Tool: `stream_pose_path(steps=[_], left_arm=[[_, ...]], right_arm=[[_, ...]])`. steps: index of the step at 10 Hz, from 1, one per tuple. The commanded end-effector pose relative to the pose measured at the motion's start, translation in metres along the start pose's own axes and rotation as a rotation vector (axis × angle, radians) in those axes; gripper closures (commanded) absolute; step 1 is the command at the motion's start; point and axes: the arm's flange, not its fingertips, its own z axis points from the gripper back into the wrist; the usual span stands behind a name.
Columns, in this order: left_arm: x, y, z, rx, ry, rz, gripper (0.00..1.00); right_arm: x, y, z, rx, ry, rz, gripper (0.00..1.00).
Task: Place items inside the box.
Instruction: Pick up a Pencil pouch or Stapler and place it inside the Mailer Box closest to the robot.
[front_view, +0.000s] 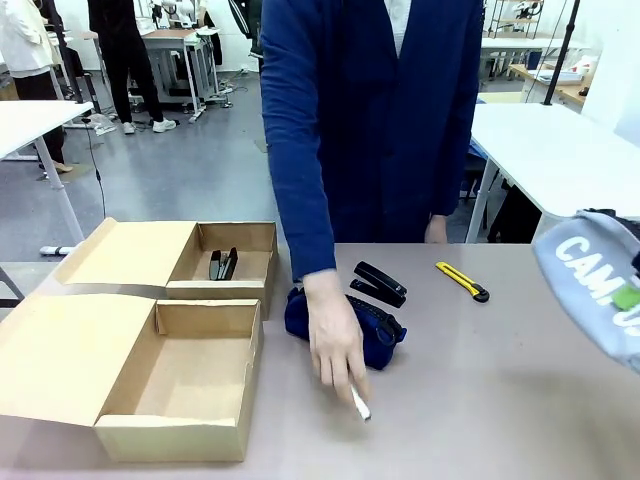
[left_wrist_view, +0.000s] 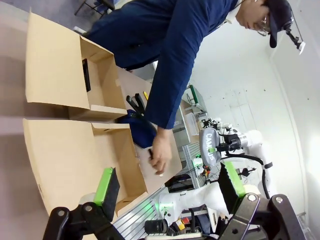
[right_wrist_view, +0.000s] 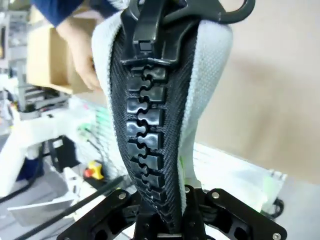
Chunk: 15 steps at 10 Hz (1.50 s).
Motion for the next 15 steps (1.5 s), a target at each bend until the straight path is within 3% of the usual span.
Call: stream_pose_path(steps=[1, 2, 3, 4, 9, 10, 12, 13, 15], left_arm=[[0.001, -0.002, 0.0, -0.021, -0.012, -0.021, 0.0], [0.001, -0.002, 0.0, -0.021, -0.012, -0.021, 0.0], [0.001, -0.002, 0.0, -0.021, -0.012, -0.021, 0.0], [0.001, -0.002, 0.0, -0.021, -0.012, -0.021, 0.0], [0.001, -0.002, 0.0, -0.021, -0.012, -0.021, 0.0], [0.001, -0.002, 0.0, -0.021, -0.012, -0.021, 0.0], [0.001, -0.002, 0.0, -0.021, -0.012, -0.021, 0.0], [0.001, -0.002, 0.0, -0.021, -0.012, -0.021, 0.0], [0.001, -0.002, 0.0, -0.021, -0.012, -0.021, 0.0]], right_arm=[[-0.016, 0.033, -0.047, 0.095, -0.038, -0.299, 1.0], [-0.016, 0.048, -0.057, 0.07, -0.02, -0.51, 1.0], [-0.017, 0.058, -0.068, 0.01, 0.023, -0.618, 1.0], [0.005, 0.037, -0.018, 0.047, 0.009, -0.266, 1.0], [0.005, 0.037, -0.018, 0.047, 0.009, -0.266, 1.0], [0.006, 0.039, -0.018, 0.042, -0.003, -0.282, 0.94], [0.028, 0.121, -0.059, 0.103, -0.042, -0.268, 0.94], [0.043, 0.172, -0.084, 0.15, -0.065, -0.357, 0.94], [0.057, 0.247, -0.133, 0.163, -0.016, -0.366, 0.94]])
